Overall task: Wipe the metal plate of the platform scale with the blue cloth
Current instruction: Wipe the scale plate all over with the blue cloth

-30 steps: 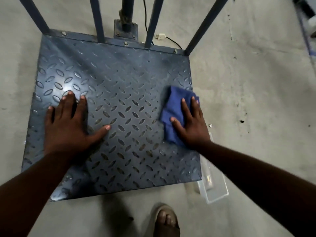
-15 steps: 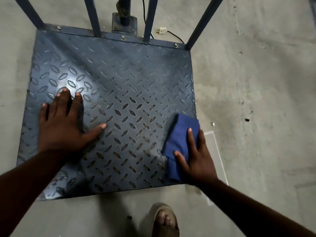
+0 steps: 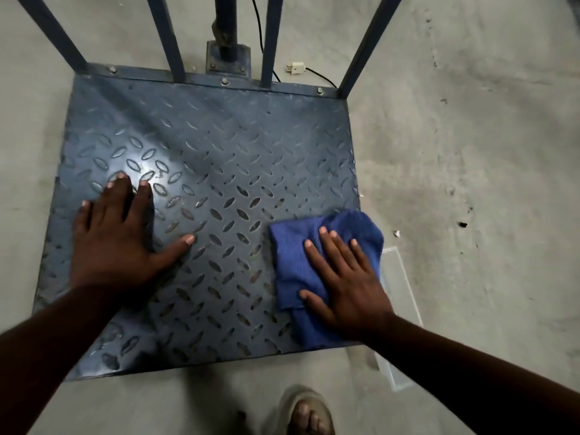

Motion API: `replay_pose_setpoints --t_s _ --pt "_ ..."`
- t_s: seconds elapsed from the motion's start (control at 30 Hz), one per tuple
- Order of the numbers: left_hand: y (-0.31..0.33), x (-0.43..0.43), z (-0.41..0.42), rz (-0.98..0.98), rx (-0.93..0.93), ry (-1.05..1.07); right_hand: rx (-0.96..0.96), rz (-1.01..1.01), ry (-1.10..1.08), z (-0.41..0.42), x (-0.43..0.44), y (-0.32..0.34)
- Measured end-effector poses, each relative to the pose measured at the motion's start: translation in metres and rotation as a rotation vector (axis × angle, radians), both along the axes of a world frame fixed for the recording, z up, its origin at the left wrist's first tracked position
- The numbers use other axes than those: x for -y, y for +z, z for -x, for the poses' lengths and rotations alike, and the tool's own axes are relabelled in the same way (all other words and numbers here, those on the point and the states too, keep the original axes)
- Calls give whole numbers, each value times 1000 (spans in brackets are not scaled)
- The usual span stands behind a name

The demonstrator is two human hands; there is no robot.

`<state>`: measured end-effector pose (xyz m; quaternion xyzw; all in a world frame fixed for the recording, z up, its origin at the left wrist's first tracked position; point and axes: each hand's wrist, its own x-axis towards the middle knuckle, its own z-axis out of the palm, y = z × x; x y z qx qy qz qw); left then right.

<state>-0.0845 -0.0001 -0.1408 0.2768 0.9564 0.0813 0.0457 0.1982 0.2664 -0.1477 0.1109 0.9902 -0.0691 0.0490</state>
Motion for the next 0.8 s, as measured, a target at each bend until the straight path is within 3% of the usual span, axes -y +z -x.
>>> replay_pose_setpoints --t_s 0.17,0.3,0.6,0.7,0.8 --pt "4 1 -1 -7 4 -5 -114 64 -314 75 -61 -13" --pt "3 1 0 -3 9 -13 -94 262 -536 113 -84 -5" --pt "4 1 -3 -36 -13 1 -121 748 -939 -33 13 17" --pt "3 1 -4 -50 -26 -9 -126 721 -938 -19 2 13" --pt "3 1 -3 -38 -23 -20 -153 562 -837 33 -36 2"
